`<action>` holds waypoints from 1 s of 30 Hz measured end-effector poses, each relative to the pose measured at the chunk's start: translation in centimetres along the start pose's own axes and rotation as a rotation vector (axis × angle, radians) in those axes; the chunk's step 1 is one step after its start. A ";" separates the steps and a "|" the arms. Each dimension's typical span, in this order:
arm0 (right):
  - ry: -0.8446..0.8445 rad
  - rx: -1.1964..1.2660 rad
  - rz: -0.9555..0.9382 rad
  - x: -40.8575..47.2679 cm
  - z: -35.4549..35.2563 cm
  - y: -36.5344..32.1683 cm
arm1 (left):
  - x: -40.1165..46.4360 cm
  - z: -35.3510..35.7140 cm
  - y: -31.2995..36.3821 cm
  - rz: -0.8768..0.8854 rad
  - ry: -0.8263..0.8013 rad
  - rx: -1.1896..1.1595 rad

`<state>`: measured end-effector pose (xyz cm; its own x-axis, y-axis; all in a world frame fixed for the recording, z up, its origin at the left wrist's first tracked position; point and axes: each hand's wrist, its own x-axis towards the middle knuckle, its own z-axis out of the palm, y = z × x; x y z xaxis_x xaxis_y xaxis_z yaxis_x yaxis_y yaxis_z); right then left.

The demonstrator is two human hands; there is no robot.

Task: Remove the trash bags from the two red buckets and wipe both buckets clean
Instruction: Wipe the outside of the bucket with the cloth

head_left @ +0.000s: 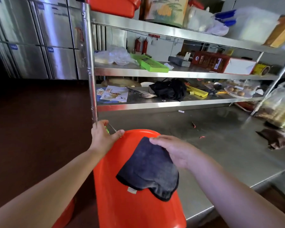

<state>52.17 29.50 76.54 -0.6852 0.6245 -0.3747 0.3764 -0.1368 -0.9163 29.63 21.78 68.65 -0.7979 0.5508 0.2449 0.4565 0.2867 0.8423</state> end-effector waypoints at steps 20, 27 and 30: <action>0.482 -0.971 -0.898 -2.3 1.7 -3.1 | -0.1 -0.8 1.5 0.259 -0.305 0.042; -0.071 -1.165 -0.857 -1.6 6.5 4.5 | 0.2 -0.5 0.9 0.281 -0.273 0.033; -0.006 -1.292 -1.043 -0.6 5.6 3.9 | 0.5 -0.8 0.7 0.335 -0.294 0.111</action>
<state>50.52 24.27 72.34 -0.9591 0.0290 0.2816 0.0172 0.9989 -0.0443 29.25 21.67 69.74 -0.4613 0.8217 0.3346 0.7225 0.1289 0.6793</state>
